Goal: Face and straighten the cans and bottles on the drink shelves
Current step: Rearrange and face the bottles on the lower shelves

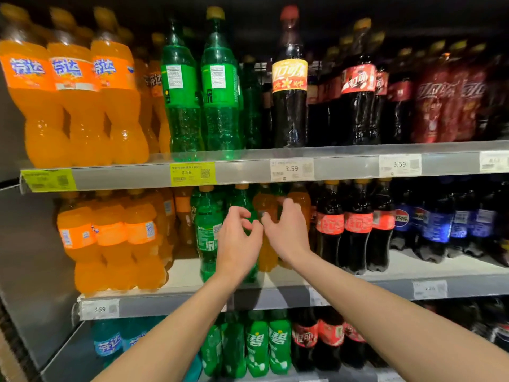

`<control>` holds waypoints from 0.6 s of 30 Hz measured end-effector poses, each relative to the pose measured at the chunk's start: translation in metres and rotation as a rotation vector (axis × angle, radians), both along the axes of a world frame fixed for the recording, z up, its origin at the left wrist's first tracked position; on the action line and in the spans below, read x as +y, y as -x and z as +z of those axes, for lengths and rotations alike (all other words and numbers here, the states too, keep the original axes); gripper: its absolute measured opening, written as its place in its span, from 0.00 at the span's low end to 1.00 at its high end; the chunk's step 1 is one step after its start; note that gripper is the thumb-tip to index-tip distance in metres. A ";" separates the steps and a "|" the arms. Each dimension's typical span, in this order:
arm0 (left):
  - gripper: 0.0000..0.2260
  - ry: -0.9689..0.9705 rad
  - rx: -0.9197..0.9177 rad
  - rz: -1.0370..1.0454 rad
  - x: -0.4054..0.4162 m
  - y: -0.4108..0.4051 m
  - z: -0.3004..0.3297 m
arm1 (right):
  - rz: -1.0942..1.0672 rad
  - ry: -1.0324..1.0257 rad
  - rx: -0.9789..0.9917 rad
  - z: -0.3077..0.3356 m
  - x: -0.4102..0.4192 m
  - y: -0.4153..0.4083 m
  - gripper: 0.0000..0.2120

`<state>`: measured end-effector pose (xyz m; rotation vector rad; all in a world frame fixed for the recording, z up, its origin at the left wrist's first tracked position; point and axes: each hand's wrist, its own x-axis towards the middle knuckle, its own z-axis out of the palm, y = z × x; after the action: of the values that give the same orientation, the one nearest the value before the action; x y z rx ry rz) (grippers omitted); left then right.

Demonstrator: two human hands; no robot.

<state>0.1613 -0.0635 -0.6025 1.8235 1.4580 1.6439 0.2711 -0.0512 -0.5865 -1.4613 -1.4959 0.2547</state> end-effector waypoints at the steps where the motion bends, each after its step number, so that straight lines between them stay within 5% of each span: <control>1: 0.07 -0.017 0.013 0.015 0.002 0.000 0.001 | 0.005 0.022 -0.022 0.003 0.005 -0.001 0.12; 8: 0.11 -0.079 0.120 0.092 0.010 0.019 0.003 | 0.063 0.131 -0.053 0.014 0.030 -0.002 0.06; 12: 0.11 -0.054 0.124 0.095 0.008 0.024 -0.002 | 0.026 0.088 -0.103 0.017 0.022 -0.010 0.18; 18: 0.12 -0.007 0.102 0.113 -0.008 0.022 -0.006 | 0.052 -0.014 -0.060 0.004 -0.015 -0.028 0.18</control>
<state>0.1394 -0.0719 -0.6087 1.8858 1.6270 1.6310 0.2990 -0.0665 -0.5823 -1.4320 -1.5822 0.2332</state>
